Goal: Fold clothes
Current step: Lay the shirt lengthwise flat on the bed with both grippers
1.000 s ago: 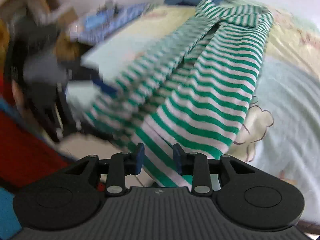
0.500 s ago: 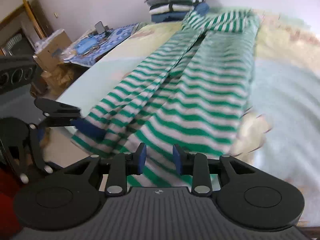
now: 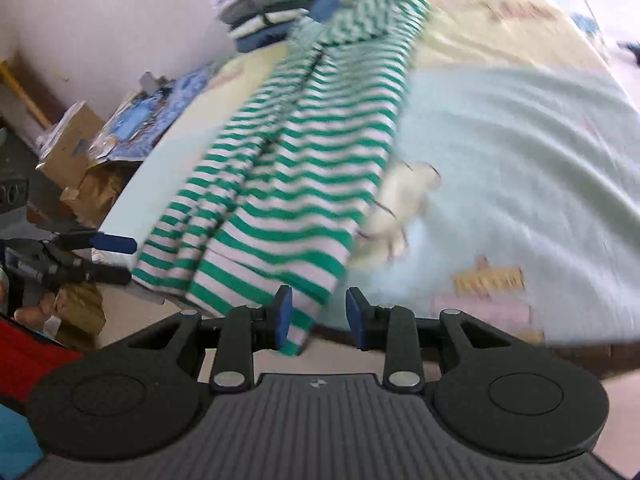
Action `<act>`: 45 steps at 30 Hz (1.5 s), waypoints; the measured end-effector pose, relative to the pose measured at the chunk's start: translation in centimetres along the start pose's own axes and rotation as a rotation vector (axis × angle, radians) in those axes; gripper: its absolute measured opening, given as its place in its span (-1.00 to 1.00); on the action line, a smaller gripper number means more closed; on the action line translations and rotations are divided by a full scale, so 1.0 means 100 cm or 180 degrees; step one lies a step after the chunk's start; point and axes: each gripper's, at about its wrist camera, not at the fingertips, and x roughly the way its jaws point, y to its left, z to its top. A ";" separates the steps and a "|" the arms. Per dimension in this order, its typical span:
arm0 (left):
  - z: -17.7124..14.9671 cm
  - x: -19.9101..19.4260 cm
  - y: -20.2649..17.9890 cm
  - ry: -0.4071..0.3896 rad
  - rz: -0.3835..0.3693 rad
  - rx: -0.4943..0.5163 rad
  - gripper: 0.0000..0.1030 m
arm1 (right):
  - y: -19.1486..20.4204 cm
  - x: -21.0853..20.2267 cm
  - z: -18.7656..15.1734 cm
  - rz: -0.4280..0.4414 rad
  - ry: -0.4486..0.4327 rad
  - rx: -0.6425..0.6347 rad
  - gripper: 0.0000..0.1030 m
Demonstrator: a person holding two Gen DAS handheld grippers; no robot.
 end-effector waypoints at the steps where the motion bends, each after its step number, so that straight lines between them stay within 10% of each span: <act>1: 0.000 0.001 0.005 -0.0024 -0.0010 -0.0088 0.72 | -0.001 0.001 -0.001 0.0022 0.0013 0.0042 -0.35; 13: -0.007 0.013 0.002 -0.0159 0.0077 0.0044 0.07 | 0.004 0.015 -0.004 0.0185 0.0187 0.0145 -0.32; 22: -0.005 0.014 0.007 -0.0198 -0.0023 -0.0081 0.07 | 0.004 0.018 -0.002 0.0220 0.0233 0.0307 -0.30; 32: -0.009 0.011 0.011 -0.0160 -0.0035 -0.0160 -0.40 | 0.008 0.020 -0.004 -0.0002 0.0254 0.0244 -0.84; 45: -0.007 0.016 0.005 -0.0130 -0.0199 -0.0344 0.42 | 0.015 0.024 -0.004 -0.0048 0.0222 0.0292 -0.71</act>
